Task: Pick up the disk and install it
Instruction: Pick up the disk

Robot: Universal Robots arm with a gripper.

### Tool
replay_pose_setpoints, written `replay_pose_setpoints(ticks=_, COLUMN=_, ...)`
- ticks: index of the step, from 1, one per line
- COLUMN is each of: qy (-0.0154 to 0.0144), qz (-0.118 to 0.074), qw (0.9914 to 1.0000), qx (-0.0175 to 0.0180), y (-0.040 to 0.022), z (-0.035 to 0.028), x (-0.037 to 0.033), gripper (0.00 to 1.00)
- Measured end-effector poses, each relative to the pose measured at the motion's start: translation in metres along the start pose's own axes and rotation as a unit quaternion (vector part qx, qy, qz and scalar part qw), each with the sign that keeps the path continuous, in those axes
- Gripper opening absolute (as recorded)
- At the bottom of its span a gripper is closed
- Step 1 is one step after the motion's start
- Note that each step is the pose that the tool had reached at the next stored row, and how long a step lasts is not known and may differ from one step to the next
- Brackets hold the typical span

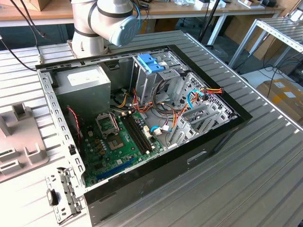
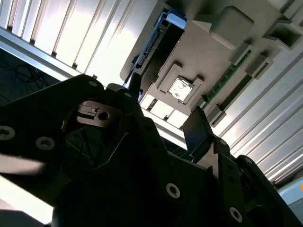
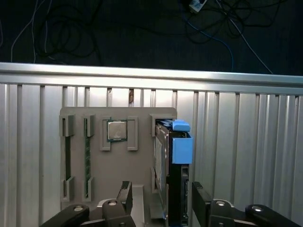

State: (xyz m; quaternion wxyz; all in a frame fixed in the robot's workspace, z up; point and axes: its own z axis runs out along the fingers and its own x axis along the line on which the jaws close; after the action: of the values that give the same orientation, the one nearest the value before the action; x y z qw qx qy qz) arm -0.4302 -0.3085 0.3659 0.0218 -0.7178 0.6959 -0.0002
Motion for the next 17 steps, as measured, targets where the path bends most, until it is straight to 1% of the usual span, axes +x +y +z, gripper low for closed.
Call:
replay_pose_setpoints(ticks=1, qy=0.0000, qz=0.000, qw=1.00000, qx=0.0000, y=0.0000, z=0.0000, x=0.0000, gripper=0.61)
replay_pose_setpoints(ticks=2, qy=0.0000, qz=0.000, qw=1.00000, qx=0.0000, y=0.0000, z=0.0000, x=0.0000, gripper=0.68)
replay_pose_setpoints(ticks=7, qy=0.0000, qz=0.000, qw=1.00000, qx=0.0000, y=0.0001, z=0.0001, x=-0.0001, gripper=0.68)
replay_pose_setpoints(ticks=12, qy=-0.0007, qz=0.000, qw=1.00000, qx=0.0000, y=0.0008, z=0.0011, x=-0.0003, gripper=0.68)
replay_pose_setpoints(ticks=17, qy=-0.0008, qz=0.000, qw=1.00000, qx=0.0000, y=0.0015, z=0.0033, x=-0.0050, gripper=0.68)
